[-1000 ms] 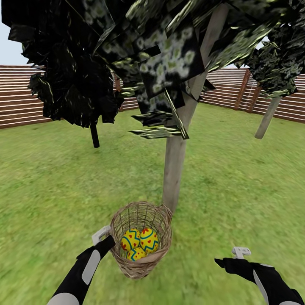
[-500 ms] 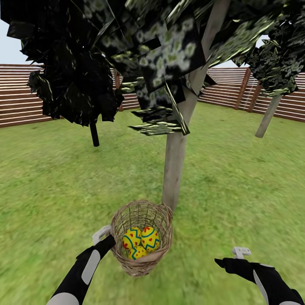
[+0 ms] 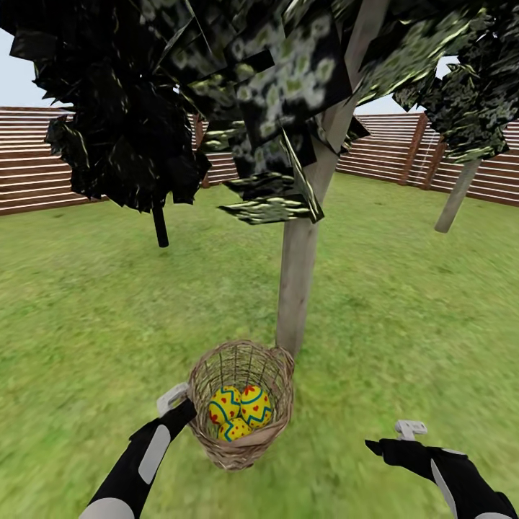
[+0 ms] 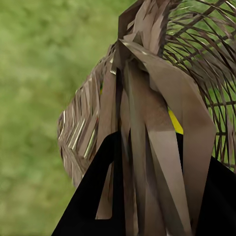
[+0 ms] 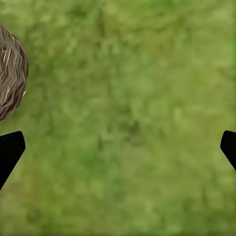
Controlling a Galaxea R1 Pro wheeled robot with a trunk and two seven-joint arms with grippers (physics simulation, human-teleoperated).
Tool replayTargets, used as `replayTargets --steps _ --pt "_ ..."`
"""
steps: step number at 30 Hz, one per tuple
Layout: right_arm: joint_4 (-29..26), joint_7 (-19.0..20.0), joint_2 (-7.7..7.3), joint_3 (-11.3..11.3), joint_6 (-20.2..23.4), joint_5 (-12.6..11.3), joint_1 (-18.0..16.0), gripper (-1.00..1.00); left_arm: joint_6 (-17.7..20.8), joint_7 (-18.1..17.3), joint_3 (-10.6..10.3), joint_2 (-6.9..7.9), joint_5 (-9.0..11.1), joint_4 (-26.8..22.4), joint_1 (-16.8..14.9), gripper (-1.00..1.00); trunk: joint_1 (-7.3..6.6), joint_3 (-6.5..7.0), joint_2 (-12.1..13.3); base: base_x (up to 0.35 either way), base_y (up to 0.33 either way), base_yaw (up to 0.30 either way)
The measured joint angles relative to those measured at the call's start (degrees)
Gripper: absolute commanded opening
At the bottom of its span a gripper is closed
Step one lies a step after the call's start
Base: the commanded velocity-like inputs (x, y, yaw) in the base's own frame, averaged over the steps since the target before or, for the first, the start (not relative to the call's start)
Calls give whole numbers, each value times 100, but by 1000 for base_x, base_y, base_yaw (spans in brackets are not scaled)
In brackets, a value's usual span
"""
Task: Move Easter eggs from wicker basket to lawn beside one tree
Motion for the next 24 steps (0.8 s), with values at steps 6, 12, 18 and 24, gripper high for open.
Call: replayTargets --steps 6,12,18,24 --pt "0 0 0 0 0 0 0 100 3 0 -1 0 2 -1 4 -100 132 -108 -241 0 0 0" --pt "2 0 7 0 -1 0 1 100 2 0 0 0 -1 -7 1 -100 264 -215 -481 0 0 0" --pt "7 31 -48 0 -1 -13 2 100 3 0 0 0 -1 -9 3 -100 395 -323 -722 0 0 0" --pt "9 28 -53 -16 0 -17 0 100 3 -1 0 0 -1 -9 0 -100 527 -431 -963 0 0 0"
